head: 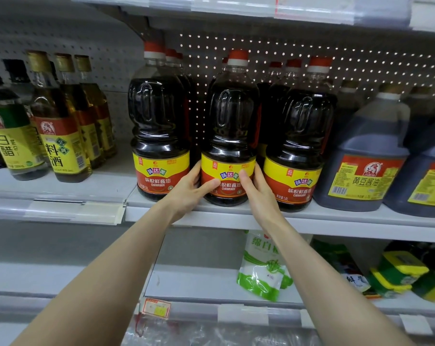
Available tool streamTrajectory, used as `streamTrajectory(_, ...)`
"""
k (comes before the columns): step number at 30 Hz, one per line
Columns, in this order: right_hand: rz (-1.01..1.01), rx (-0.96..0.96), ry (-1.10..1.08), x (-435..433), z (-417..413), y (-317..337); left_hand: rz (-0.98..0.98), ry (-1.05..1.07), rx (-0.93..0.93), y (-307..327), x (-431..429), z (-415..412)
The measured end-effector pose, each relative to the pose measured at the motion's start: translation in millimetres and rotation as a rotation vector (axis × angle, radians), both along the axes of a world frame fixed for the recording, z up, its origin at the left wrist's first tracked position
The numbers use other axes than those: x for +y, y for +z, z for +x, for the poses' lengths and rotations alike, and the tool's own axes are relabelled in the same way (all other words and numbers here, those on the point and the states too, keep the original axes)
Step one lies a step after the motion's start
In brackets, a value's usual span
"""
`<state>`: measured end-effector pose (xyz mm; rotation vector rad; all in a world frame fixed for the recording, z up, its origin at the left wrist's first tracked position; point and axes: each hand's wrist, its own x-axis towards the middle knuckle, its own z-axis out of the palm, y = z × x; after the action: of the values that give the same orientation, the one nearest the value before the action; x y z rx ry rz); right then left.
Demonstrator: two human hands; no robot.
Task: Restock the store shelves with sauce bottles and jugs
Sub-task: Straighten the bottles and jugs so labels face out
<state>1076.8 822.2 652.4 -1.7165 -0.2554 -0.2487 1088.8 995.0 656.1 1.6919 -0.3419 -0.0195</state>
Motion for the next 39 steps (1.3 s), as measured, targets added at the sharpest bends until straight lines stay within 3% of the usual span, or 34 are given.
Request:
streamTrajectory(11, 0.015, -0.006, 0.008, 0.8, 0.6, -0.4, -0.014, 0.011, -0.003, -1.2, -3.1, -1.1)
streamTrajectory(17, 0.084, 0.017, -0.011, 0.8, -15.7, 14.0, 0.006, 0.189, -0.030, 4.2, -6.5, -11.7)
streamTrajectory(23, 0.083, 0.067, -0.183, -25.6, -49.3, 34.1, 0.140, 0.393, -0.167, 24.9, -21.3, -48.1)
streamTrajectory(32, 0.036, 0.105, -0.326, -94.4, -79.7, 40.2, 0.114, 0.253, -0.111, 27.1, -83.3, -68.4)
streamTrajectory(39, 0.003, 0.141, -0.194, -129.0, -54.6, 32.1, 0.063, 0.274, -0.026, 13.0, -127.2, -57.2)
